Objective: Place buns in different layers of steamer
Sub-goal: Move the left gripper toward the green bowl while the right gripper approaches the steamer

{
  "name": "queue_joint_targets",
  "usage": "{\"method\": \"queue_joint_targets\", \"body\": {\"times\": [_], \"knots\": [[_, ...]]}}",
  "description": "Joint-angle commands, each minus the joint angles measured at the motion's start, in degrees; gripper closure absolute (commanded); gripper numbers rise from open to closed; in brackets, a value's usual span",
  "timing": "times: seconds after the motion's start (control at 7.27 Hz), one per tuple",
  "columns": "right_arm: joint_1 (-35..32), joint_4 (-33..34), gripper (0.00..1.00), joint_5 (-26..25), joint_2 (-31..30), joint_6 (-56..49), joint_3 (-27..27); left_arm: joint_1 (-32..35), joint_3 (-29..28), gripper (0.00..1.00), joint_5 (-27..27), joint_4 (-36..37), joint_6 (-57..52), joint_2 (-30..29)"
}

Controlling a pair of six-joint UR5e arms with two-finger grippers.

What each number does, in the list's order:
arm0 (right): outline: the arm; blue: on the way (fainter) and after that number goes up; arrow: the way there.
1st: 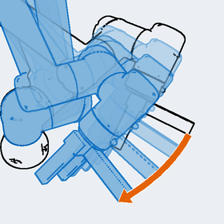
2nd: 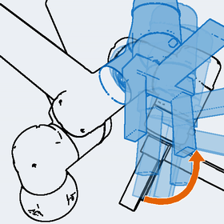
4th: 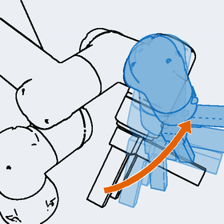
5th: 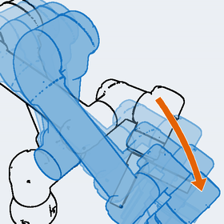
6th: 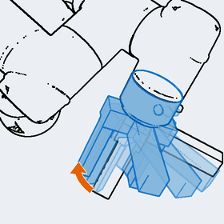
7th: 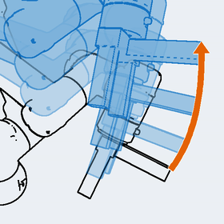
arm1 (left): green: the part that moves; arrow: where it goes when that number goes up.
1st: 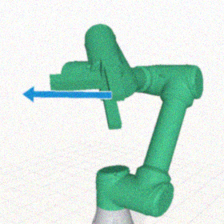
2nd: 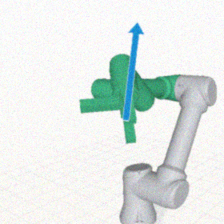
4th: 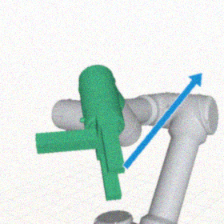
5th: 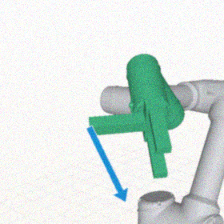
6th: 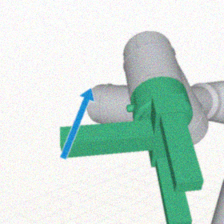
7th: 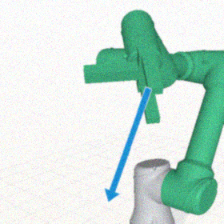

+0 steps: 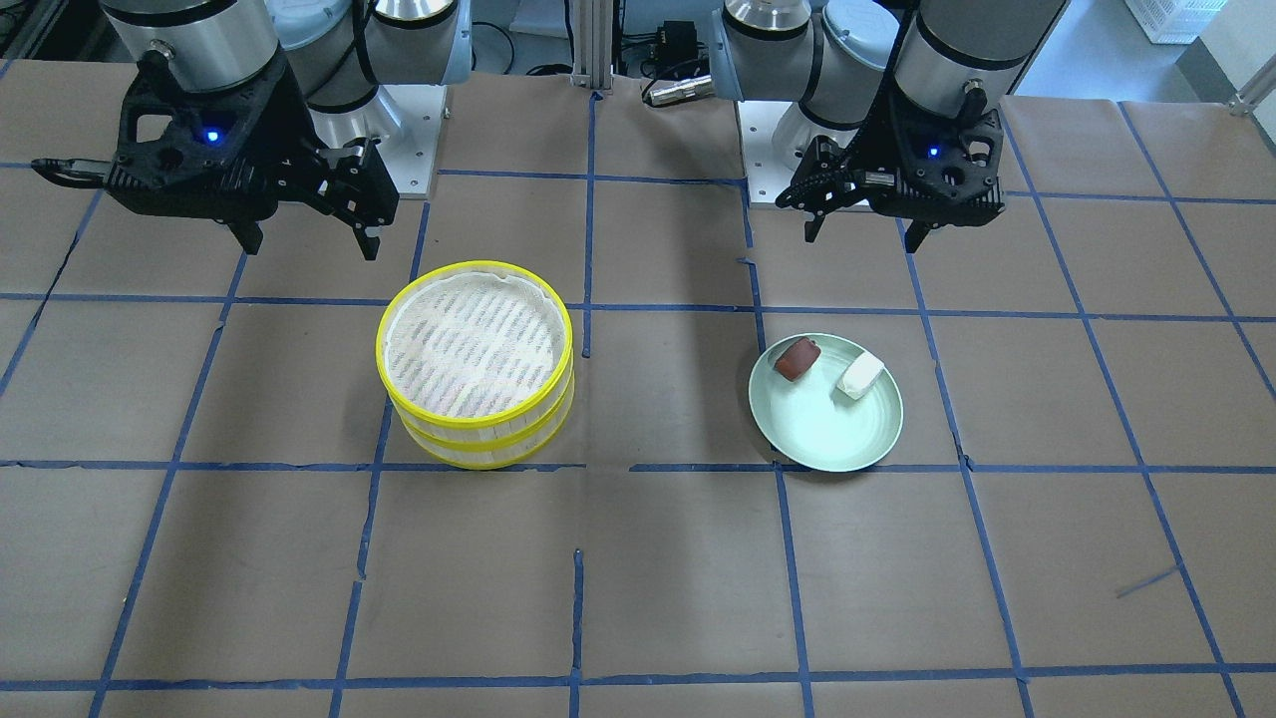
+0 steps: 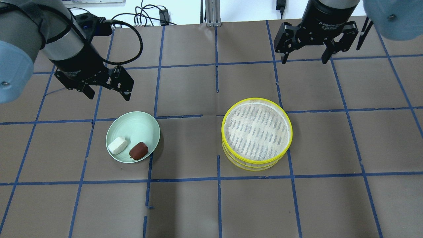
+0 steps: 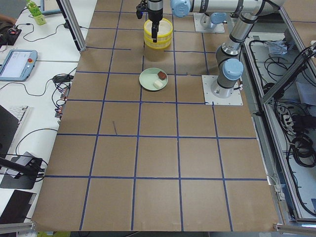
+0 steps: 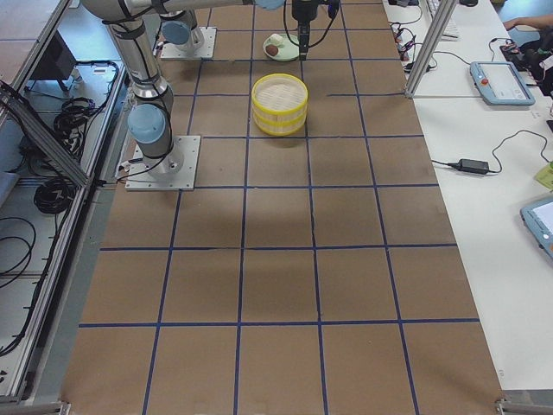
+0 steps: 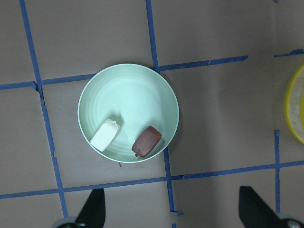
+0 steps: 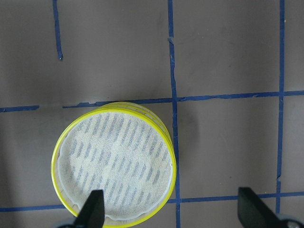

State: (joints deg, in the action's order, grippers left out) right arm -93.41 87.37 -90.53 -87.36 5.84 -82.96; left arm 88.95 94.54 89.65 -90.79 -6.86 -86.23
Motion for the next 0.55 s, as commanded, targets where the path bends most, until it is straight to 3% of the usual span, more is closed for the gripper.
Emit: {"method": "queue_joint_targets", "body": {"times": [0.0,0.41], "knots": [[0.1,0.0,0.00,-0.4,0.1,0.0,0.0,0.0,-0.1,0.00,0.0,0.0,-0.1,0.0],[-0.1,0.0,0.00,0.1,-0.8,-0.8,-0.4,-0.2,0.2,0.00,0.0,-0.1,-0.2,0.1]]}}
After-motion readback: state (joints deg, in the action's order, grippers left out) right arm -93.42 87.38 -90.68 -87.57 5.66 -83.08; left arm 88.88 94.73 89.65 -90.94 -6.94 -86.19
